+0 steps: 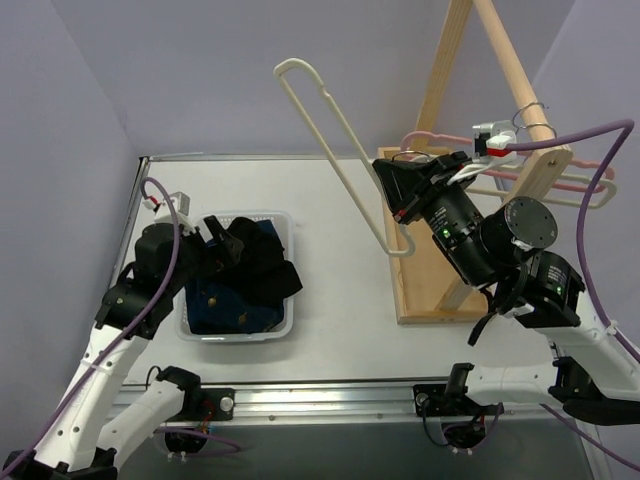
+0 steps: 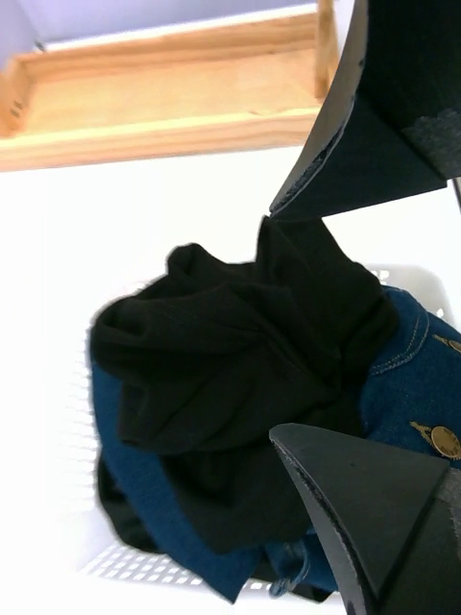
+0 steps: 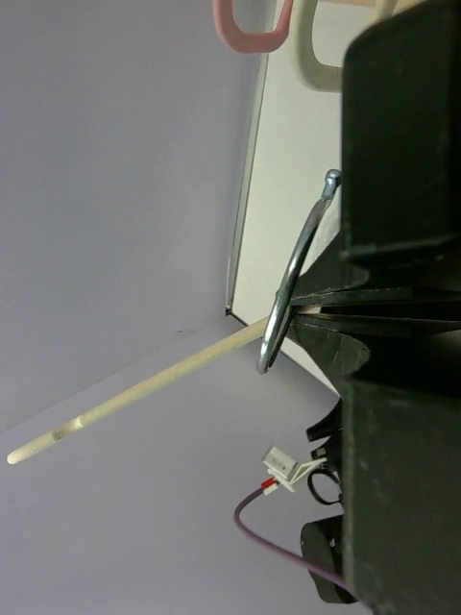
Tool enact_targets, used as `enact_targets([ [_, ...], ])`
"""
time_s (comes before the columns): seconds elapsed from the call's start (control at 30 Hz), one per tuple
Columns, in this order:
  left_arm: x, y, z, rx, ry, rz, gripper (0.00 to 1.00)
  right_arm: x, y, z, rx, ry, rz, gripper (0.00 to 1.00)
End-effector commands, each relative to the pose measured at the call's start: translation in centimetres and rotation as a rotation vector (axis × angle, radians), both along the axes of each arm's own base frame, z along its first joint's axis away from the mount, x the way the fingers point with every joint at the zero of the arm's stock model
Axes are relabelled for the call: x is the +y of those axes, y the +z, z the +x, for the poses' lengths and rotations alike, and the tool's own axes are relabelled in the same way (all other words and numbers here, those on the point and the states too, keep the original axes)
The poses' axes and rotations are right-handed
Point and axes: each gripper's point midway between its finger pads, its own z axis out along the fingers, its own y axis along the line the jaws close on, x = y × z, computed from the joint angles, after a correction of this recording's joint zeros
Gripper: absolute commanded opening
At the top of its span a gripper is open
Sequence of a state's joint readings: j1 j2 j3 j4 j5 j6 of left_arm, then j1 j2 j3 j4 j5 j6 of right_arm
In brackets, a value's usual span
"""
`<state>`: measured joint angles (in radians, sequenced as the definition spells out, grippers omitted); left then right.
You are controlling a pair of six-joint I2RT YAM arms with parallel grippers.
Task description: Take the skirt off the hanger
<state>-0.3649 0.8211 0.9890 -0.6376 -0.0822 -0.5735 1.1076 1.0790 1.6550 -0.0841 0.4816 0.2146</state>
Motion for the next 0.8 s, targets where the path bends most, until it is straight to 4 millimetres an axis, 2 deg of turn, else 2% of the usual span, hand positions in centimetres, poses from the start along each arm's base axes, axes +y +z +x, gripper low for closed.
enact_targets([
  [0.0, 1.2, 4.3, 0.1, -0.099, 0.078, -0.03, 0.94, -0.7, 1.5, -0.7, 0.017, 0.019, 0.031, 0.0],
  [0.03, 1.3, 5.2, 0.1, -0.123, 0.076, -0.031, 0.94, -0.6, 1.1, -0.7, 0.033, 0.023, 0.023, 0.0],
  [0.17, 1.2, 11.3, -0.1, -0.311, 0.037, -0.051, 0.94, -0.4, -1.3, -1.7, 0.126, 0.077, 0.015, 0.0],
  [0.27, -0.4, 16.3, 0.1, -0.492, -0.082, -0.039, 0.94, 0.0, -3.0, -2.6, 0.169, 0.133, -0.045, 0.0],
  [0.3, -1.9, 17.3, 0.4, -0.524, -0.165, -0.037, 0.94, 0.2, -4.5, -2.9, 0.211, 0.145, -0.089, 0.0],
  [0.37, -3.0, 18.9, 0.5, -0.56, -0.244, -0.004, 0.94, 0.4, -5.3, -3.2, 0.247, 0.165, -0.119, 0.0],
  [0.4, -3.6, 20.0, 0.9, -0.562, -0.27, -0.002, 0.95, 0.3, -6.4, -3.4, 0.285, 0.165, -0.147, 0.0],
  [0.53, -5.9, 22.3, 0.2, -0.609, -0.437, 0.012, 0.96, -0.3, -7.8, -4.4, 0.334, 0.193, -0.172, 0.0],
  [0.6, -6.0, 22.9, -0.3, -0.636, -0.467, 0.044, 0.96, -0.9, -8.8, -4.8, 0.363, 0.191, -0.209, 0.0],
  [0.7, -6.6, 24.2, -2.0, -0.697, -0.562, 0.067, 0.96, -1.2, -9.9, -5.7, 0.387, 0.226, -0.247, 0.0],
  [0.73, -7.2, 24.7, -2.7, -0.716, -0.61, 0.059, 0.96, -1.5, -10.0, -6.0, 0.388, 0.232, -0.249, 0.0],
  [0.77, -8.6, 24.3, -4.0, -0.705, -0.73, 0.031, 0.96, -1.7, -10.4, -6.3, 0.397, 0.244, -0.264, 0.0],
])
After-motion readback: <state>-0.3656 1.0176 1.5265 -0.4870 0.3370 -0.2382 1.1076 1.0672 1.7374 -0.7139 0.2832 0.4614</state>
